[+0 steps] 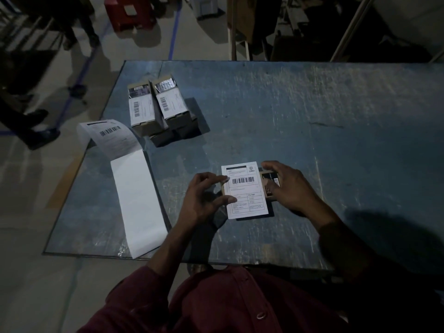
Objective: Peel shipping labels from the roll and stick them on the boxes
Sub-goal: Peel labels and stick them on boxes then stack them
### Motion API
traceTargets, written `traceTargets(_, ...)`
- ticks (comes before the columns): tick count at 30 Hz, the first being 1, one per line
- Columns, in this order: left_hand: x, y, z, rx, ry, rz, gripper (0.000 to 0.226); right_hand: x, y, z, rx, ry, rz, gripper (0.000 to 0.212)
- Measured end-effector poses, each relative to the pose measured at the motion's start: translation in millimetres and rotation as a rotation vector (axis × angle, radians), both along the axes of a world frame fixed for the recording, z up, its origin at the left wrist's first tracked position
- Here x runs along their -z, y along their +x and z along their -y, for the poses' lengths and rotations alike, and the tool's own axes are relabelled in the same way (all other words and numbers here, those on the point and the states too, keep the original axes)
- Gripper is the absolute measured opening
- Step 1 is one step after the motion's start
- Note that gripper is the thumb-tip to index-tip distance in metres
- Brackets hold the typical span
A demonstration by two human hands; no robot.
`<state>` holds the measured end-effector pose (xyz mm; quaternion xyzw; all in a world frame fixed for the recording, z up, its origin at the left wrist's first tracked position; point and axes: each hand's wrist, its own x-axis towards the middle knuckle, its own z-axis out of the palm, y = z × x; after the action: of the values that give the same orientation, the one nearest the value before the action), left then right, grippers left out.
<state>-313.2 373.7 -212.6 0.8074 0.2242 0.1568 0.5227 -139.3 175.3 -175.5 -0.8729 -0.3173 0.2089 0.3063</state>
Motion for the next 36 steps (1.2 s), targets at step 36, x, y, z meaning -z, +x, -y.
traceTargets(36, -71, 18, -36, 0.284, 0.649, 0.325, 0.039, -82, 66, -32, -0.359, -0.076, -0.484, 0.08)
